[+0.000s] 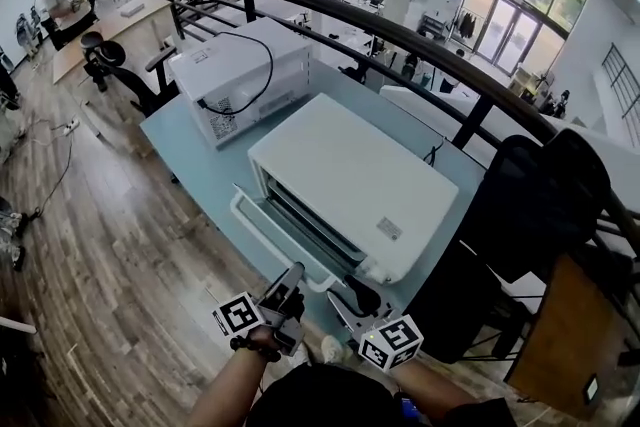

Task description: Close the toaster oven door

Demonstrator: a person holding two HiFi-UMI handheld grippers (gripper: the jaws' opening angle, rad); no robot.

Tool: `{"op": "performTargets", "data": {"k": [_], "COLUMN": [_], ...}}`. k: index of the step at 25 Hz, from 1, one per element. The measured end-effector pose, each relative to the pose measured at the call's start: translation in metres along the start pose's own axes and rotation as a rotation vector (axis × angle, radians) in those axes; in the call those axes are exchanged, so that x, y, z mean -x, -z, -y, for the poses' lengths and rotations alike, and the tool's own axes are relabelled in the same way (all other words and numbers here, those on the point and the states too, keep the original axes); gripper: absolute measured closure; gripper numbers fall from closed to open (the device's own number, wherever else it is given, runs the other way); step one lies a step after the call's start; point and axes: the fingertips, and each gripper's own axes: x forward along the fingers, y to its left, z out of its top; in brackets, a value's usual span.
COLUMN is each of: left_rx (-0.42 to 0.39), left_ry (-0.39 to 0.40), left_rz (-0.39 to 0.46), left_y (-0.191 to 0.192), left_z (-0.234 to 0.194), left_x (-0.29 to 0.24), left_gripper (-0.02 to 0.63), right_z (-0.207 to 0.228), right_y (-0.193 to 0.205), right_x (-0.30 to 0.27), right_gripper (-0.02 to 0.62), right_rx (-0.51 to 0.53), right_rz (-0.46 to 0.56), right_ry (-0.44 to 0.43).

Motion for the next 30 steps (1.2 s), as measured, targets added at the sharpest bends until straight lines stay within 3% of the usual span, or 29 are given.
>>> {"op": "performTargets", "data": {"k": [4, 14, 30], "left_rx": [0.065, 0.064, 0.056], "left_ry": [0.027, 0.04, 0.05], "left_rz": [0.009, -0.004, 0.01], "left_y": [-0.002, -0.003, -0.002], "left_z": [0.006, 0.013, 0.017], "left_x": [-0.014, -0.038, -0.06], "left_gripper": [0.494, 0.499, 0.499], "right_z": [0.005, -0.006, 0.023], "right_y": [-0.015, -0.056, -0.068], "right_x": [0.013, 0.054, 0.079], "right_gripper": [0.374, 0.399, 0.405], "right_rx": [0.013, 0.132, 0.126], "right_rz": [0.037, 0.149, 0.182], "right_ry": [0.027, -0.016, 0.05]}}
